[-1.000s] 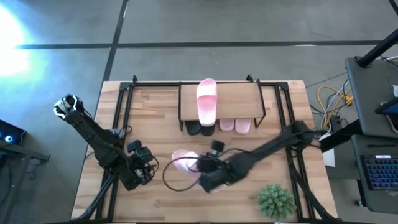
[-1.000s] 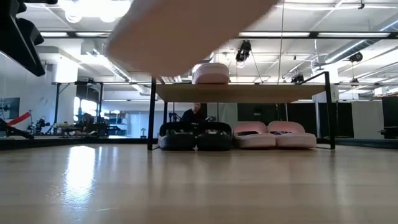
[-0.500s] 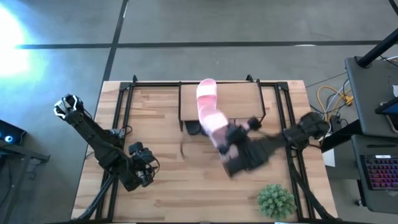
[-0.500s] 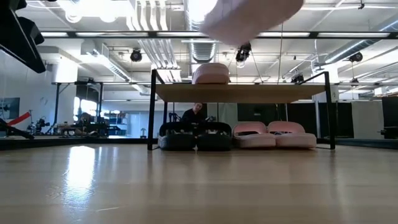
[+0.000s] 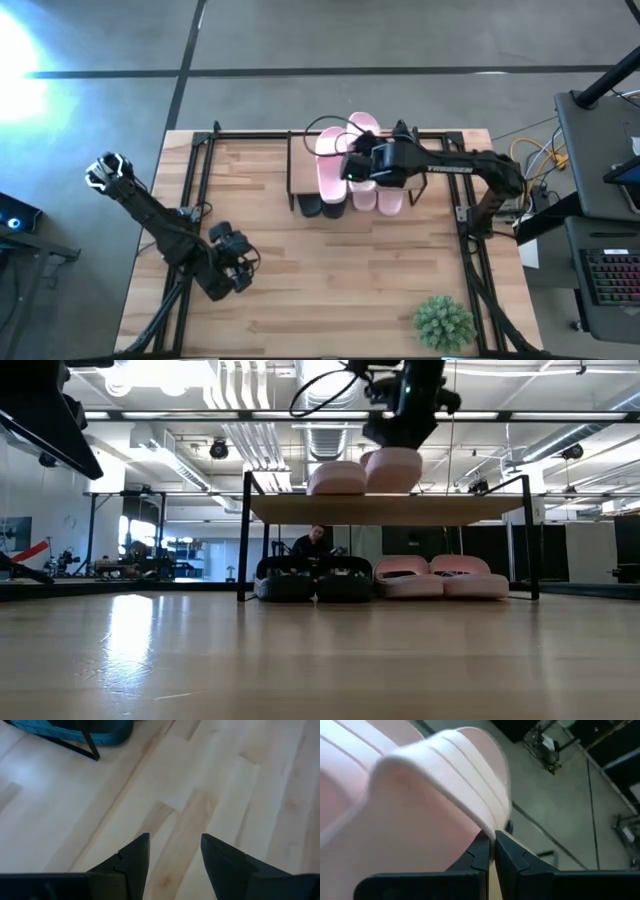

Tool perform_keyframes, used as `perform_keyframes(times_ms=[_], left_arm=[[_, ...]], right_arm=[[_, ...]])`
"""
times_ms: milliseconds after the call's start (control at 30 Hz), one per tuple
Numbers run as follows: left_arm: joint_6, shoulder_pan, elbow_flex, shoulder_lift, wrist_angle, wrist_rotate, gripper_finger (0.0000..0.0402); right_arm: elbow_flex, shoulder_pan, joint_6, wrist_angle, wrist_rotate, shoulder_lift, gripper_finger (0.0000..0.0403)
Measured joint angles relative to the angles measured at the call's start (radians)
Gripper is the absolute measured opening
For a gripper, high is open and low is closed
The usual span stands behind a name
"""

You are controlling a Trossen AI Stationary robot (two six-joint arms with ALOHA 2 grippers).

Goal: Pick and place slides into the shelf
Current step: Put the pink slide on the shelf, then adjust the pink slides on the shelf

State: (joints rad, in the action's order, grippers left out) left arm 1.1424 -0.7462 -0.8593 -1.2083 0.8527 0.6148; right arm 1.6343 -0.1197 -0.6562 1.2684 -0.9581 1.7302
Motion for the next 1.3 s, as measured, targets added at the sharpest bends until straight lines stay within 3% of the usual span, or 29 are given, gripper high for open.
perform_keyframes(times_ms=[100, 367, 567, 1000, 1300], left_arm=[[-0.005, 0.024, 0.000, 0.004, 0.011, 0.000, 0.0164], [-0.079, 0.065, 0.000, 0.023, 0.029, -0.006, 0.0163], [-0.196, 0.163, -0.031, 0.043, 0.028, -0.007, 0.0163], [-0.683, 0.459, -0.260, 0.050, -0.045, -0.013, 0.0163], [-0.975, 0.714, -0.249, 0.049, -0.216, -0.261, 0.0163]], right_arm=[[-0.049, -0.040, 0.113, -0.106, 0.033, 0.003, 0.0009], [-0.115, -0.074, 0.125, -0.072, 0.037, 0.001, 0.0010], [-0.116, -0.072, 0.071, -0.072, 0.061, 0.001, 0.0025], [-0.112, -0.043, 0.013, 0.010, 0.124, -0.008, 0.0149], [-0.102, 0.036, -0.152, 0.106, 0.124, -0.104, 0.0194]])
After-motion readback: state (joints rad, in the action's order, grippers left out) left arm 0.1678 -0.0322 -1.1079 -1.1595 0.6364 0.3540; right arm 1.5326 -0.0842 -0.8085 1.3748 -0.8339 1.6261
